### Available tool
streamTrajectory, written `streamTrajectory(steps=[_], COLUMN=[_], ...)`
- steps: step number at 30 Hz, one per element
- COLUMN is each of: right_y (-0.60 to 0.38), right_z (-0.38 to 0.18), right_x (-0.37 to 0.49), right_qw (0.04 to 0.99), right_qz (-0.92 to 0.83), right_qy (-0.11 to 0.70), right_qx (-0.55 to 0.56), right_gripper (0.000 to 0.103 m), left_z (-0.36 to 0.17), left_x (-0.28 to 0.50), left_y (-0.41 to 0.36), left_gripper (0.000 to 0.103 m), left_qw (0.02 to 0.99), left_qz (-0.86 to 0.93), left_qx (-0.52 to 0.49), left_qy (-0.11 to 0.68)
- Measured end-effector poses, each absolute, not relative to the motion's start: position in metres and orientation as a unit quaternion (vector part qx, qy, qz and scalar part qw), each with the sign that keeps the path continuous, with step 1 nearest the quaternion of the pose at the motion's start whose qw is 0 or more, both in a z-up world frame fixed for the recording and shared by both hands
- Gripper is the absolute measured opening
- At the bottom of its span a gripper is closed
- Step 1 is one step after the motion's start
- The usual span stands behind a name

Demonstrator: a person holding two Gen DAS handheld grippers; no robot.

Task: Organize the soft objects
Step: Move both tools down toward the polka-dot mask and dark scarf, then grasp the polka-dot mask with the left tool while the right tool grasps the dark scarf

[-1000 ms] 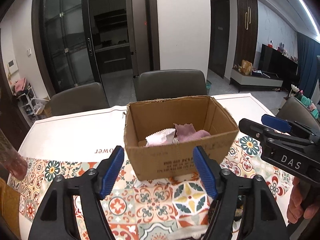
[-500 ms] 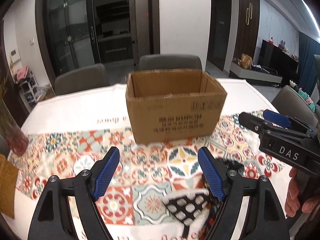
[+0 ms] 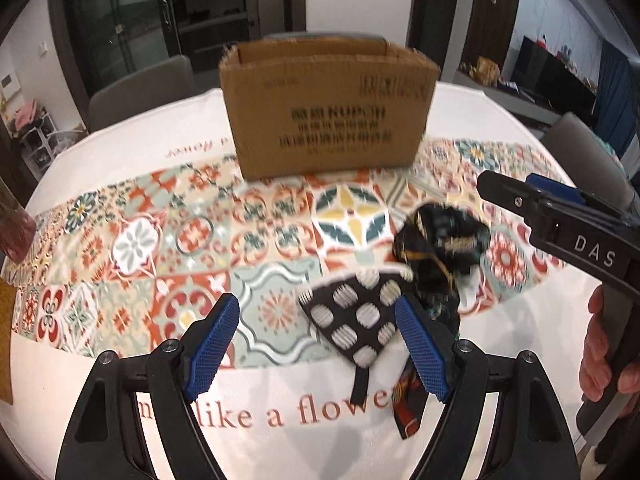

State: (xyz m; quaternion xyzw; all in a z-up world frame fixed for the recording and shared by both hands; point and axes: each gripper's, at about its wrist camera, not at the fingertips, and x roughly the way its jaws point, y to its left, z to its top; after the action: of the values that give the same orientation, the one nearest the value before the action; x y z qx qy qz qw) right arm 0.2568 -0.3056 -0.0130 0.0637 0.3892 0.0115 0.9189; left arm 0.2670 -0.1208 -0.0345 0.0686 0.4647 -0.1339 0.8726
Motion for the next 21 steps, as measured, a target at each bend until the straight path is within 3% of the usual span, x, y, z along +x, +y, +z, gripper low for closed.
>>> streamTrajectory(steps=[21], right_y=[-0.327], right_z=[-0.086], right_x=[0.265], right_qw=[0.88], right_qz=[0.022], right_qy=[0.463], right_qx=[0.101], right_gripper=[0.074], left_z=[-0.1], left_x=[0.276], left_y=[-0.149], left_gripper=[0.08], left_qw=[0.819], left_qz=[-0.17], left_qx=[0.097], left_qy=[0.539])
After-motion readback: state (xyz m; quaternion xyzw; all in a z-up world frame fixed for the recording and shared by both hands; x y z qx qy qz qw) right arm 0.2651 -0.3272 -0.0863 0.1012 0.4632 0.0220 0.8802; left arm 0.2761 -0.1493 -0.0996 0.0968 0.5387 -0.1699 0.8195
